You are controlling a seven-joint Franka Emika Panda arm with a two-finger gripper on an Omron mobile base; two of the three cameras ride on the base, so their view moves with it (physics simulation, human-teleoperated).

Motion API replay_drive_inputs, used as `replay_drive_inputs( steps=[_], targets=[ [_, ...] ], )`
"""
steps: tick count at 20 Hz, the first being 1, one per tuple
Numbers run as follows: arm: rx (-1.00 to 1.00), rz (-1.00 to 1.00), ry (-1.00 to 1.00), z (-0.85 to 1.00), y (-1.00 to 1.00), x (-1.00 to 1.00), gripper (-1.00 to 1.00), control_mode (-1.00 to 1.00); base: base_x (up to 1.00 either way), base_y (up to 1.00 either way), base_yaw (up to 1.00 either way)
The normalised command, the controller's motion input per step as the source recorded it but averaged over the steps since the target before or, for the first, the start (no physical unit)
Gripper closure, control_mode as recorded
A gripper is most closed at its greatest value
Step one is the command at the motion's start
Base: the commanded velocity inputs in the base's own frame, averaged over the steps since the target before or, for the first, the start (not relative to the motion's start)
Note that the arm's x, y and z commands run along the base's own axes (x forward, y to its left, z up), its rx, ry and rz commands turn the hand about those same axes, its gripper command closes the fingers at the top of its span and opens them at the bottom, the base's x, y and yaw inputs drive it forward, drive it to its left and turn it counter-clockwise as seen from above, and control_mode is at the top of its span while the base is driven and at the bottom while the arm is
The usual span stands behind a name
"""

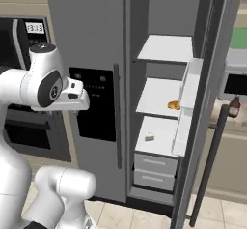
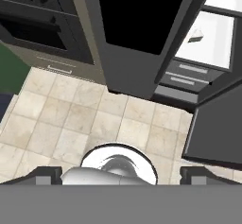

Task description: Place the mustard and ketchup from the counter to the top shelf of the fridge. If the existing items in the fridge are on the top shelf, move them to other shelves.

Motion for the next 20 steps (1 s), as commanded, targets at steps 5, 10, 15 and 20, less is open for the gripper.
replay_drive_inputs(
  steps=[5,10,15,20],
  targets=[
    [0.00,0.00,0.00,0.00,0.00,0.00,-1.00,1.00,-0.65,-0.01,0.06],
    [0.00,0.00,0.00,0.00,0.00,0.00,-1.00,1.00,-0.51,-0.23,-0.12],
    [0.00,0.00,0.00,0.00,0.00,0.00,-1.00,1.00,-0.19,-0.74,-0.47],
    [0.00,0.00,0.00,0.00,0.00,0.00,-1.00,1.00,0.00,-1.00,-0.59]
  ],
)
